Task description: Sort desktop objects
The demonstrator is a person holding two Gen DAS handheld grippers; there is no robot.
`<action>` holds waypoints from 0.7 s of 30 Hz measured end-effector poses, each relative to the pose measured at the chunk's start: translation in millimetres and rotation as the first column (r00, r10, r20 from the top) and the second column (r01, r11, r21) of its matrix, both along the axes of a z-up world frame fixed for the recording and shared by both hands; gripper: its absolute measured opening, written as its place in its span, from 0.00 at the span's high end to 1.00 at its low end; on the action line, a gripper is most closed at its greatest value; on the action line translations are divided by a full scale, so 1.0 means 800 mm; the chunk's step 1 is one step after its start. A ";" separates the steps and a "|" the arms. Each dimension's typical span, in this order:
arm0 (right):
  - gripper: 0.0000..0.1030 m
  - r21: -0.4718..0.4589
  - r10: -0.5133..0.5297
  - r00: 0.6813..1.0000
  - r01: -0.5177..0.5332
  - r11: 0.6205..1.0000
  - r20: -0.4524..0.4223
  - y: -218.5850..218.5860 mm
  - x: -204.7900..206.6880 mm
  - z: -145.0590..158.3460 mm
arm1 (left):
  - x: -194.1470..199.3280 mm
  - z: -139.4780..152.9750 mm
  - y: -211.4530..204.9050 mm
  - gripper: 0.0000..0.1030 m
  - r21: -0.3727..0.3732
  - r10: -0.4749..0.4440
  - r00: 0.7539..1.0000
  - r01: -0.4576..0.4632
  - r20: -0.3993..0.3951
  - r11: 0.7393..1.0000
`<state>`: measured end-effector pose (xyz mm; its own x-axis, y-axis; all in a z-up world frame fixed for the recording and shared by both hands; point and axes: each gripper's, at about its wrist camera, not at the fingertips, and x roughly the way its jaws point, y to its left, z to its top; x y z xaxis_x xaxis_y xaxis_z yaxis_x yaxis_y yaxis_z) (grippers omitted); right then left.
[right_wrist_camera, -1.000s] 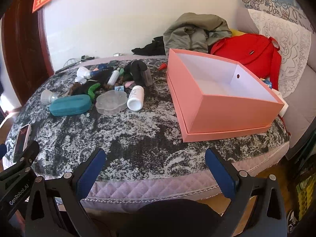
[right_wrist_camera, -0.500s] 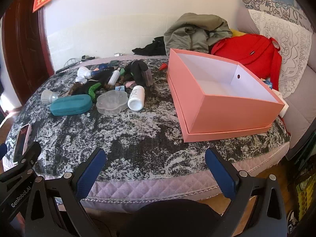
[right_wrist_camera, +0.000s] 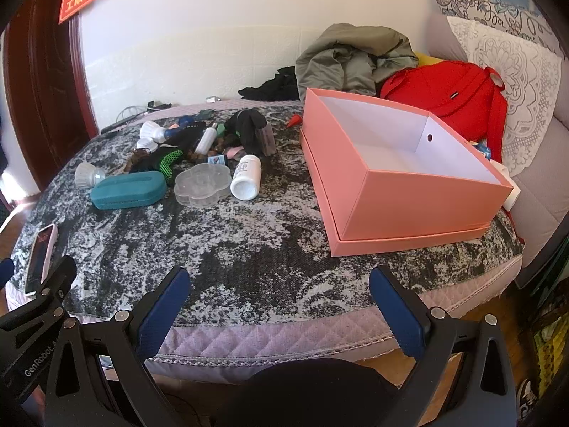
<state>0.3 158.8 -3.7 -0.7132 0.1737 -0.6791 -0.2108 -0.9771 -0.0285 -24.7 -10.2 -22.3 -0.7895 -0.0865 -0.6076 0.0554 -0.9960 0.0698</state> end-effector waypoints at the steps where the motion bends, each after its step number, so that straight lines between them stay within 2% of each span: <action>1: 0.01 0.000 0.000 1.000 0.000 1.000 0.000 0.000 0.000 0.000 | 0.000 0.000 0.000 0.00 -0.001 0.001 1.000 -0.001 0.000 1.000; 21: 0.01 0.001 0.002 1.000 -0.002 1.000 0.000 0.001 -0.002 0.001 | 0.000 -0.001 -0.002 0.00 0.006 0.001 1.000 -0.001 0.005 1.000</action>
